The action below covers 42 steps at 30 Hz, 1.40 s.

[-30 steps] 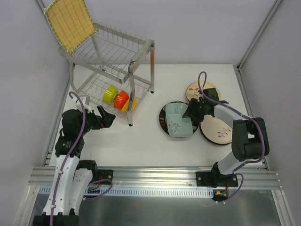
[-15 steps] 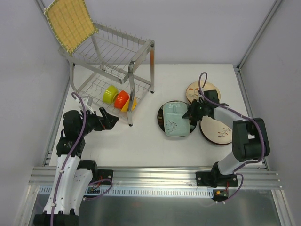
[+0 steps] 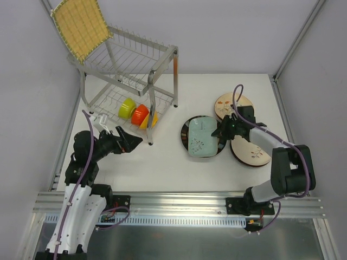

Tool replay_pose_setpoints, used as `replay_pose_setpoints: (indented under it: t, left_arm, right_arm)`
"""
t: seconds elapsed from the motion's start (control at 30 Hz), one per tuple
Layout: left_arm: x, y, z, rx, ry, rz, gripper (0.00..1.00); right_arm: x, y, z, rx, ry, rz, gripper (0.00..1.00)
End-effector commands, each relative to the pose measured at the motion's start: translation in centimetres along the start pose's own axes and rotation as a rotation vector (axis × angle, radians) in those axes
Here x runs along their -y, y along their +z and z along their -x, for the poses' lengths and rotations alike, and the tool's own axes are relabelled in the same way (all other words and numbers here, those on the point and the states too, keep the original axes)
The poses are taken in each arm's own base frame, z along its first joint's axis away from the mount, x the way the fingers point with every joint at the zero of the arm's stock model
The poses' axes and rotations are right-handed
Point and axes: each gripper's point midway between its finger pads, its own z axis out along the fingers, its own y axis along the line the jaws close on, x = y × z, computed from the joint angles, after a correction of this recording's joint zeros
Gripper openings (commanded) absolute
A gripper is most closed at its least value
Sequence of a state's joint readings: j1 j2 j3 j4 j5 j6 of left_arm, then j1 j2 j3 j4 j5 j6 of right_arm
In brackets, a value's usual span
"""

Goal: Load the plates into the dish rack
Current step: Grab a plate with the right arm, then pass the plate from the right arm to the left

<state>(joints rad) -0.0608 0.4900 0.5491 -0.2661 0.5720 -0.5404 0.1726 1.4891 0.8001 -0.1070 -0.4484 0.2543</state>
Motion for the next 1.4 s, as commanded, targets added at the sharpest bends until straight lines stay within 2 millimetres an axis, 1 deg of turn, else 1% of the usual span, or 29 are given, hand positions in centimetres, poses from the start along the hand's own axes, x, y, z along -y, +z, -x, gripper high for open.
replay_pose_setpoints:
  t: [0.0,0.03,0.1,0.13,0.17,0.23,0.3,0.33,0.37,0.43,0.5,0.53,0.57,0.6,0.67,0.73,0.77,0.8,0.83,0.87,0.9,0.97,1.0,1.03,1.1,1.13,1.27,1.33,1.37]
  left_arm:
    - [2.4,0.1,1.5,0.035,-0.022,-0.047,0.99]
    - [2.7,0.3,1.7,0.037,-0.033,-0.049,0.99]
    - [3.6,0.8,1.7,0.036,-0.026,-0.055,0.99]
    - [3.7,1.2,1.6,0.032,-0.035,-0.046,0.99]
    - [4.4,1.3,1.9,0.039,-0.027,-0.059,0.99]
    - [5.4,2.1,1.4,0.029,-0.021,-0.063,0.99]
    - [6.3,2.6,1.8,0.052,-0.015,-0.07,0.99]
    - [6.8,3.1,1.4,0.046,-0.017,-0.065,0.99]
    - [7.4,3.3,2.0,0.069,-0.014,-0.072,0.99]
    - [7.8,4.0,1.8,0.064,-0.02,-0.059,0.99]
    - [8.9,4.3,2.0,0.077,-0.018,-0.057,0.99]
    - [8.9,4.8,1.9,0.075,-0.022,-0.04,0.99]
    - [9.9,4.9,1.9,0.079,-0.018,-0.047,0.99]
    - [10.0,5.5,1.7,0.078,-0.022,-0.035,0.99]
    - [11.3,5.8,2.0,0.091,-0.024,-0.049,0.99]
    - [12.4,6.6,1.5,0.098,-0.012,-0.049,0.99]
    - [13.2,6.6,1.3,0.099,-0.002,-0.051,0.99]
    - [13.7,7.4,1.2,0.104,0.009,-0.057,0.99]
    - [14.7,7.6,1.7,0.124,0.009,-0.077,0.99]
    - [15.2,8.3,0.9,0.108,0.026,-0.074,0.99]
    - [15.7,8.7,0.8,0.108,0.031,-0.084,0.99]
    - [17.4,9.3,1.2,0.123,0.039,-0.123,0.99]
    - [17.6,10.2,0.3,0.104,0.056,-0.116,0.99]
    - [18.5,10.4,0.8,0.117,0.055,-0.132,0.99]
    - [18.6,11.6,0.3,0.11,0.062,-0.117,0.99]
    - [19.0,11.9,0.3,0.119,0.06,-0.121,0.99]
    - [21.0,13.5,0.1,0.158,0.052,-0.185,0.98]
    - [21.8,14.0,0.1,0.164,0.054,-0.191,0.98]
    - [22.0,14.5,-0.3,0.165,0.056,-0.189,0.98]
  right_arm:
    - [-4.1,-2.3,2.8,0.12,-0.014,0.131,0.01]
    - [-4.6,-2.8,3.2,0.143,-0.016,0.145,0.01]
    - [-5.2,-3.3,3.5,0.158,-0.006,0.163,0.01]
    - [-5.6,-3.8,3.7,0.169,-0.004,0.174,0.01]
    - [-5.8,-4.1,3.8,0.177,0.002,0.181,0.01]
    - [-6.7,-4.8,4.6,0.213,0.007,0.209,0.01]
    - [-7.4,-5.9,5.1,0.256,0.007,0.221,0.01]
    - [-7.6,-6.2,5.3,0.271,0.028,0.227,0.01]
    - [-8.1,-7.1,5.6,0.305,0.024,0.241,0.01]
    - [-8.4,-7.8,6.0,0.346,0.04,0.253,0.01]
    - [-9.2,-9.1,6.3,0.389,0.068,0.28,0.0]
    - [-9.3,-9.5,6.5,0.41,0.079,0.292,0.01]
    - [-9.7,-9.9,6.6,0.422,0.12,0.312,0.0]
    - [-10.2,-11.0,6.9,0.465,0.131,0.33,0.01]
    - [-10.3,-11.6,7.0,0.505,0.173,0.357,0.0]
    - [-10.9,-13.2,7.4,0.565,0.223,0.397,0.01]
    - [-10.6,-13.5,7.4,0.584,0.266,0.399,0.01]
    - [-11.0,-14.5,7.5,0.615,0.271,0.422,0.01]
    - [-11.1,-14.9,7.5,0.633,0.283,0.431,0.01]
    - [-10.7,-15.2,7.6,0.658,0.317,0.429,0.01]
    - [-11.1,-16.1,7.5,0.681,0.318,0.449,0.01]
    - [-10.9,-16.6,7.5,0.705,0.349,0.457,0.0]
    - [-11.0,-16.9,7.5,0.709,0.38,0.472,0.01]
    - [-11.2,-17.6,7.4,0.723,0.388,0.491,0.01]
    - [-11.1,-18.0,7.3,0.737,0.421,0.504,0.01]
    - [-11.3,-18.6,7.3,0.749,0.439,0.525,0.01]
    - [-11.5,-19.5,7.2,0.767,0.489,0.564,0.01]
    - [-11.6,-19.8,7.2,0.768,0.51,0.584,0.01]
    - [-11.7,-20.1,7.3,0.774,0.531,0.598,0.0]
